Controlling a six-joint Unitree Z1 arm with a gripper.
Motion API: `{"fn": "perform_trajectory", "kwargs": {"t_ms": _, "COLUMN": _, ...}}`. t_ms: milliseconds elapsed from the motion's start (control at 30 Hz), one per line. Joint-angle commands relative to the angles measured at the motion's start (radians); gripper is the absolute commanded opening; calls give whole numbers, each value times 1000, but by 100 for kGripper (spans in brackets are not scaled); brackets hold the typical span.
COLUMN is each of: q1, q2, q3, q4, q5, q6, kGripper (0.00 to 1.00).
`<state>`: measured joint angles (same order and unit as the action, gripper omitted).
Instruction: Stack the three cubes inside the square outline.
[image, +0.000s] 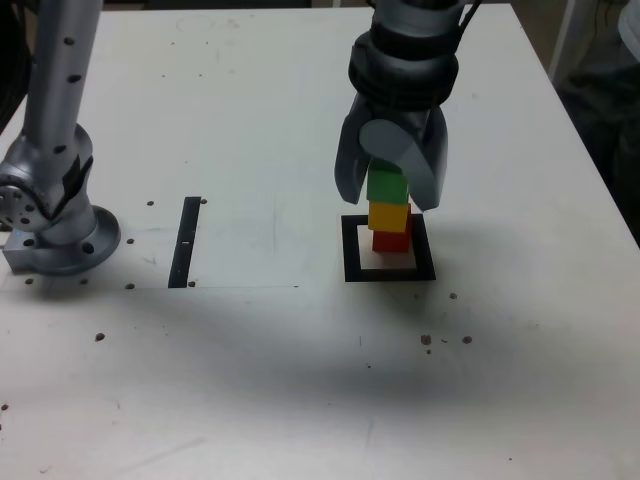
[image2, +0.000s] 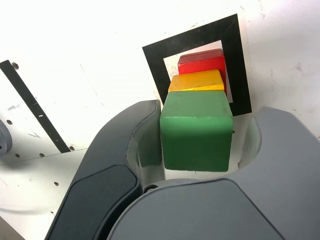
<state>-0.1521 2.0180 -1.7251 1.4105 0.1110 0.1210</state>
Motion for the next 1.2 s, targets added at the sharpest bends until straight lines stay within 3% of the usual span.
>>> {"fn": "perform_trajectory", "kwargs": {"t_ms": 0, "q1": -1, "q2": -17, "q3": 0, "q4": 5, "q5": 3, "q6": -2, "kGripper": 99}}
{"fn": "perform_trajectory", "kwargs": {"t_ms": 333, "q1": -1, "q2": -88, "q3": -2, "q4": 33, "q5": -5, "q6": -4, "kGripper": 99}}
{"fn": "perform_trajectory", "kwargs": {"t_ms": 567, "q1": -1, "q2": -203, "q3": 37, "q4": 74, "q5": -5, "q6": 2, "kGripper": 99}}
{"fn": "perform_trajectory", "kwargs": {"t_ms": 833, "q1": -1, "q2": -400, "q3": 299, "q4": 46, "q5": -8, "q6": -14, "kGripper": 99}}
{"fn": "perform_trajectory", "kwargs": {"t_ms": 1000, "q1": -1, "q2": -492, "q3": 503, "q4": -39, "q5": -16, "q6": -33, "kGripper": 99}}
{"fn": "perform_trajectory", "kwargs": {"t_ms": 1167, "q1": 0, "q2": -523, "q3": 666, "q4": -124, "q5": -22, "q6": -49, "kGripper": 99}}
